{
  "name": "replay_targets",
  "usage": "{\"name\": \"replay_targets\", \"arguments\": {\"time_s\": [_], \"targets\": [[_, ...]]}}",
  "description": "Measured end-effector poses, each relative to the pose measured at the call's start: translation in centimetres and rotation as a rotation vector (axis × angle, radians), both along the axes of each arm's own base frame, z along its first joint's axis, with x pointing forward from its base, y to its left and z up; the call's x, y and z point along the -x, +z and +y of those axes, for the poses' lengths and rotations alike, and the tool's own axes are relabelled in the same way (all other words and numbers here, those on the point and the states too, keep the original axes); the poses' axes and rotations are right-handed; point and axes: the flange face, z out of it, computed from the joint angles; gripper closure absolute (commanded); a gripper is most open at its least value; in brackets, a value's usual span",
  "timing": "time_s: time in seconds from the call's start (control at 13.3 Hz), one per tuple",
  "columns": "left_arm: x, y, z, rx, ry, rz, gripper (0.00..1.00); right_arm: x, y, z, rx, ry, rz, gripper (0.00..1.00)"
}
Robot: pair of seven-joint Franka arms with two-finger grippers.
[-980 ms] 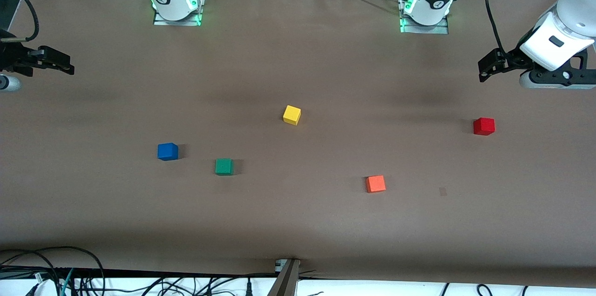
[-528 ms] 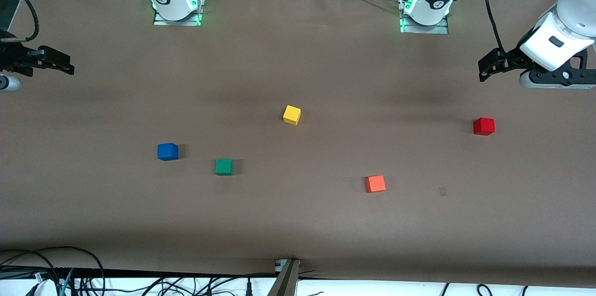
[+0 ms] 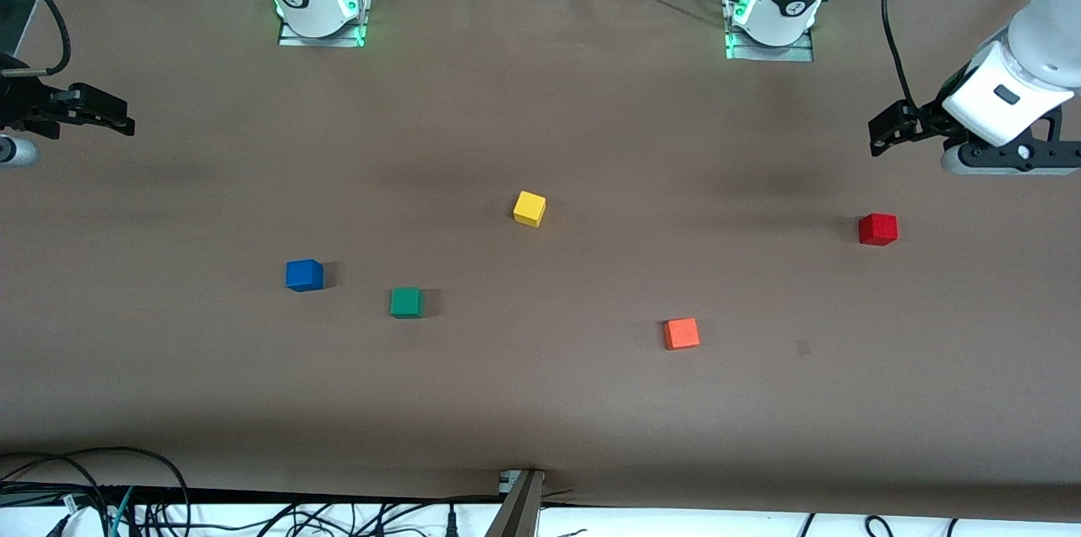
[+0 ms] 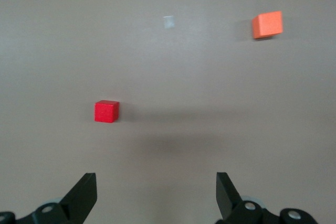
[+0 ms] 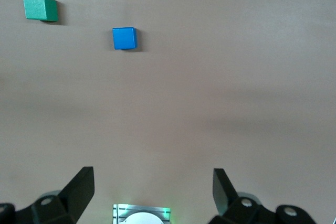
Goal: Pass red block to right arm, stack on blue
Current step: 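Move the left gripper down over the red cube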
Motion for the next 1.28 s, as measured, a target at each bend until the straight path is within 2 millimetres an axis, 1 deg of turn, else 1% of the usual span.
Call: {"name": "replay_targets", "arguments": {"time_s": [0.23,0.3,0.45,0.53,0.68,0.75,0.98,1.06,1.13,1.28], "targets": [[-0.6,-1.7,1.4,-0.025,-0.011,0.037,0.0,0.0,0.0,0.0,0.0,0.0,0.0,0.0],[-0.8,-2.6,2.3,-0.028,-0.013,0.054,0.0,0.0,0.0,0.0,0.0,0.0,0.0,0.0],[-1.4,-5.4,4.5,-0.023,-0.008,0.073,0.0,0.0,0.0,0.0,0.0,-0.001,0.0,0.0],[-1.8,-7.3,5.8,-0.019,-0.014,0.068,0.0,0.0,0.0,0.0,0.0,-0.001,0.0,0.0],[-1.9,-12.1,8.5,-0.007,-0.037,0.045,0.0,0.0,0.0,0.0,0.0,-0.001,0.0,0.0],[-1.5,-14.5,9.4,-0.002,-0.047,0.044,0.0,0.0,0.0,0.0,0.0,-0.001,0.0,0.0],[0.2,-21.3,10.9,0.019,-0.074,0.089,0.0,0.0,0.0,-0.1,0.0,-0.001,0.0,0.0],[0.5,-23.5,11.8,0.028,-0.072,0.099,0.0,0.0,0.0,-0.1,0.0,-0.001,0.0,0.0],[0.8,-25.5,12.7,0.037,-0.076,0.105,0.0,0.0,0.0,-0.1,0.0,-0.001,0.0,0.0],[1.0,-28.6,14.2,0.053,-0.102,0.098,0.0,0.0,0.0,-0.1,0.0,-0.001,0.0,0.0]]}}
